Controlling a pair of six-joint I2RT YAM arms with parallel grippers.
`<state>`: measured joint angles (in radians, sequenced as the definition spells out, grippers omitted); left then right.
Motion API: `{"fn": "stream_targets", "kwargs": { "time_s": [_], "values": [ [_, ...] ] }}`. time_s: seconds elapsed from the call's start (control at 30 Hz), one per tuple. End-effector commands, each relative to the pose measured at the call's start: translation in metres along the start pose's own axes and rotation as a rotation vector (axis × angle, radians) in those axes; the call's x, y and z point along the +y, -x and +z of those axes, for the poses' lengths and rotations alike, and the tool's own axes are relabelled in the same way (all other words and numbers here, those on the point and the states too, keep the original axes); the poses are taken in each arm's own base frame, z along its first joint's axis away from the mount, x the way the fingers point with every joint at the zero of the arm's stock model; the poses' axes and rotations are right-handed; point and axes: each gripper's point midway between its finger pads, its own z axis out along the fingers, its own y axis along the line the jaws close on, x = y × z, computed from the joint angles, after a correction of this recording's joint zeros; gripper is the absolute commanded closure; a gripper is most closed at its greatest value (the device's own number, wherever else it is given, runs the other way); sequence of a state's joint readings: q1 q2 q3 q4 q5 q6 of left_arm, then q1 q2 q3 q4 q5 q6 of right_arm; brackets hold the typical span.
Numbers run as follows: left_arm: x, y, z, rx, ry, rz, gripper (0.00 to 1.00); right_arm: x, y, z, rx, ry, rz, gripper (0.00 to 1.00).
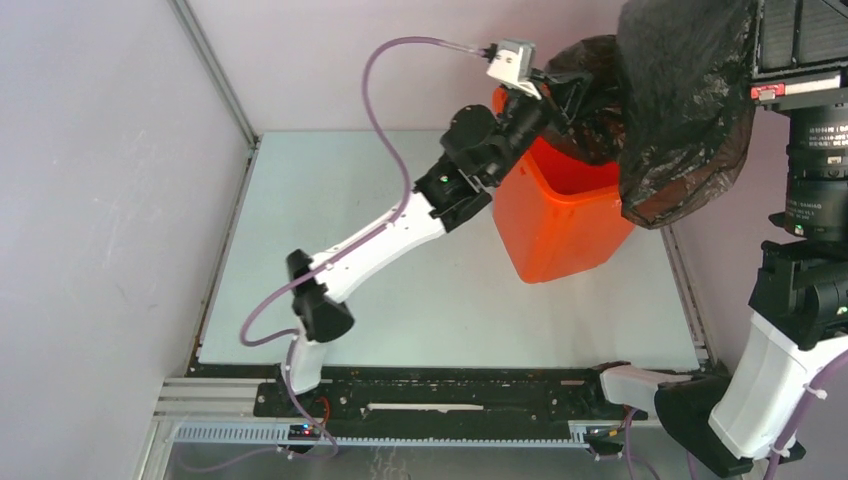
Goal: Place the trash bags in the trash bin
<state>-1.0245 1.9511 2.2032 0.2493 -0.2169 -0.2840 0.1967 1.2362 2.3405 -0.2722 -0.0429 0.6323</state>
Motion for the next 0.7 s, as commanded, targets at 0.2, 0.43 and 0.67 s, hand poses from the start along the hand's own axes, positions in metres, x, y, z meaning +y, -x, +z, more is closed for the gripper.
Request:
{"fn": "stream_targets", "kwargs": {
  "time_s": [0.2, 0.43, 0.67],
  "values": [
    [0.077, -0.05, 0.014, 0.084, 0.274, 0.021, 1.0, -0.032, -0.028, -0.013, 0.088, -0.083, -0.104, 1.0],
    [0.089, -0.044, -0.027, 0.205, 0.314, 0.078, 0.51, -0.064, -0.082, -0.008, 0.241, -0.121, -0.032, 1.0],
    [0.089, 0.005, -0.06, 0.253, 0.331, 0.052, 0.14, -0.066, -0.082, 0.023, 0.216, -0.085, 0.024, 1.0]
  ]
}}
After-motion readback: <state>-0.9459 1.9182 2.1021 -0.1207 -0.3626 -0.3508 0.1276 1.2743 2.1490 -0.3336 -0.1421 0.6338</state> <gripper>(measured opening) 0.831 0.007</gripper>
